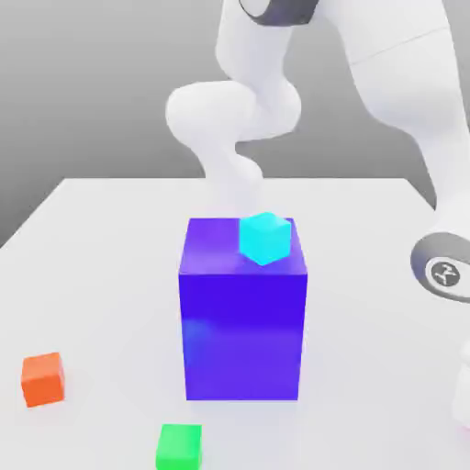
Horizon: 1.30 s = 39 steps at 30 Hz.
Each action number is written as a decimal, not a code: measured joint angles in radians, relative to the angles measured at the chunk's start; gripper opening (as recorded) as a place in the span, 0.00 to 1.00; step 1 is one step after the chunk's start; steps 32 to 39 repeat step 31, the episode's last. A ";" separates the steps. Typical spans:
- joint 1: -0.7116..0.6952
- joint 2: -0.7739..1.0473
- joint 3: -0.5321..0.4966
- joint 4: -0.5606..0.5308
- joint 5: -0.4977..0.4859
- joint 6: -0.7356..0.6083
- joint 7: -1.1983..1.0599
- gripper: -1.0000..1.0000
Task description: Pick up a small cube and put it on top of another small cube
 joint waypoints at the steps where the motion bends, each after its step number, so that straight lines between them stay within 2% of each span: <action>1: -0.005 -0.012 0.007 -0.003 0.008 -0.009 -0.005 0.00; 6: -0.080 -0.154 0.066 -0.047 0.094 -0.108 -0.073 0.00; 15: -0.329 -0.279 -0.065 -0.141 0.190 -0.136 -0.195 0.00; 23: -0.554 -0.412 -0.184 -0.233 0.352 -0.135 -0.358 0.00; 27: -0.574 -0.319 -0.210 -0.238 0.352 -0.032 -0.364 0.00; 28: -0.571 -0.285 -0.216 -0.236 0.345 0.000 -0.359 1.00; 39: -0.572 -0.285 -0.216 -0.236 0.345 0.000 -0.359 1.00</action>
